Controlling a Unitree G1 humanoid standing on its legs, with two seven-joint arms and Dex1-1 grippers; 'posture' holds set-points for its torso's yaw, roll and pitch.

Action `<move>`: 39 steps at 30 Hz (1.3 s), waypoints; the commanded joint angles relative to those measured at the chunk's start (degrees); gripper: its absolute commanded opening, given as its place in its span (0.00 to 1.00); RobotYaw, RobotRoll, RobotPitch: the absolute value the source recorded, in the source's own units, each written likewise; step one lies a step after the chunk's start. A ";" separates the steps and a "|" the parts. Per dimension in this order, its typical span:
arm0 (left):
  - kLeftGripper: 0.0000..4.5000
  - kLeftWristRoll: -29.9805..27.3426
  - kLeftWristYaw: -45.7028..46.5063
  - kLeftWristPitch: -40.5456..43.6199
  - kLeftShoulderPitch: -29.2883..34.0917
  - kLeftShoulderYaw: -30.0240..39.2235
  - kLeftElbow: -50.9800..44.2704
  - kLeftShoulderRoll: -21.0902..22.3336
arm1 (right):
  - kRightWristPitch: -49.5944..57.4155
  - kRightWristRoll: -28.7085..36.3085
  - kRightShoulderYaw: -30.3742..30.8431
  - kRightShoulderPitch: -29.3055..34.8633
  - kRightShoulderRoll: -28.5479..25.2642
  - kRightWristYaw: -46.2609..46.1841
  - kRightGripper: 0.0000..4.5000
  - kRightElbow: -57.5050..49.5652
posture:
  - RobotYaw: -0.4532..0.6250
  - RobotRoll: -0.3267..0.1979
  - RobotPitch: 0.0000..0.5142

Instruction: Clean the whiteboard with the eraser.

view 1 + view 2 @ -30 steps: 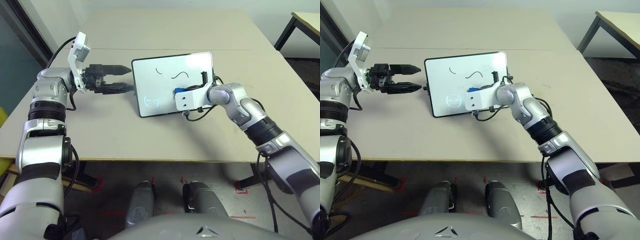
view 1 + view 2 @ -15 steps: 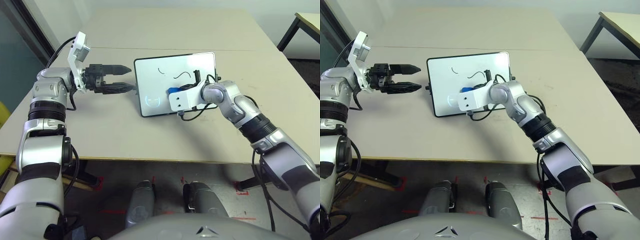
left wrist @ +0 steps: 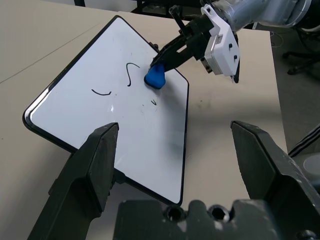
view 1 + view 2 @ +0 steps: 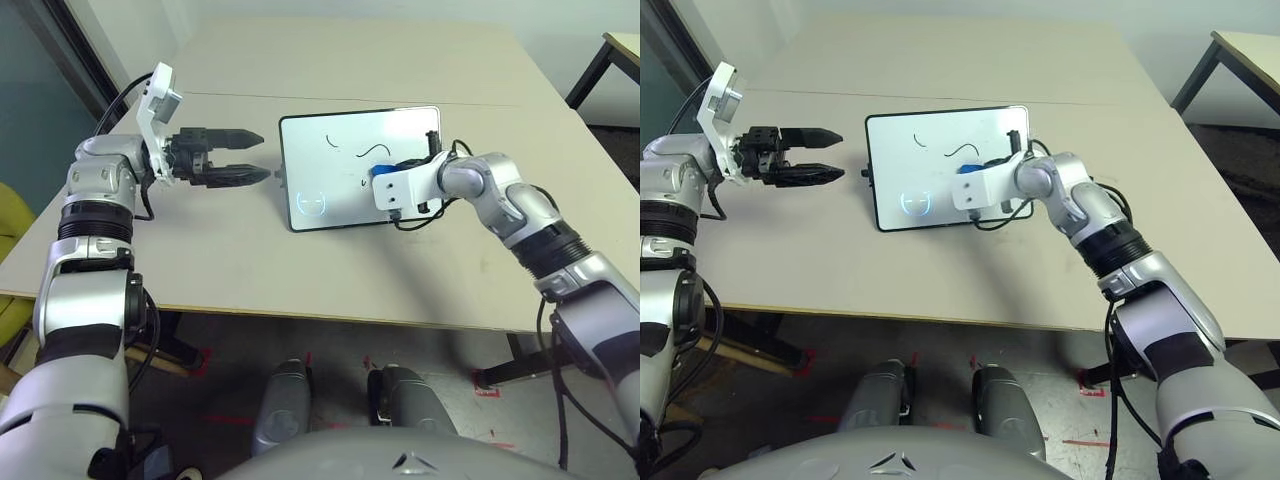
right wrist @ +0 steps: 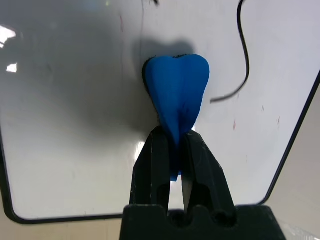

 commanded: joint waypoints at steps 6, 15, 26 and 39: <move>1.00 1.12 -0.43 -0.36 -0.77 -0.26 1.12 0.32 | 1.01 0.63 -0.59 0.69 -0.82 0.59 0.03 0.40 | 0.54 0.62 0.13; 1.00 1.32 -0.43 -0.46 -0.89 -0.12 1.36 0.33 | 2.36 0.43 1.57 3.78 2.41 2.55 0.03 -5.92 | 0.55 0.62 0.13; 1.00 1.44 -0.35 -0.42 -1.08 0.07 1.52 0.10 | 2.72 -1.04 3.45 3.88 6.53 3.38 0.03 -7.20 | 0.55 0.62 0.13; 1.00 1.33 -0.18 -0.47 -0.87 0.30 1.47 0.15 | 1.99 -2.76 4.04 2.50 7.83 2.26 0.03 -3.63 | 0.55 0.62 0.13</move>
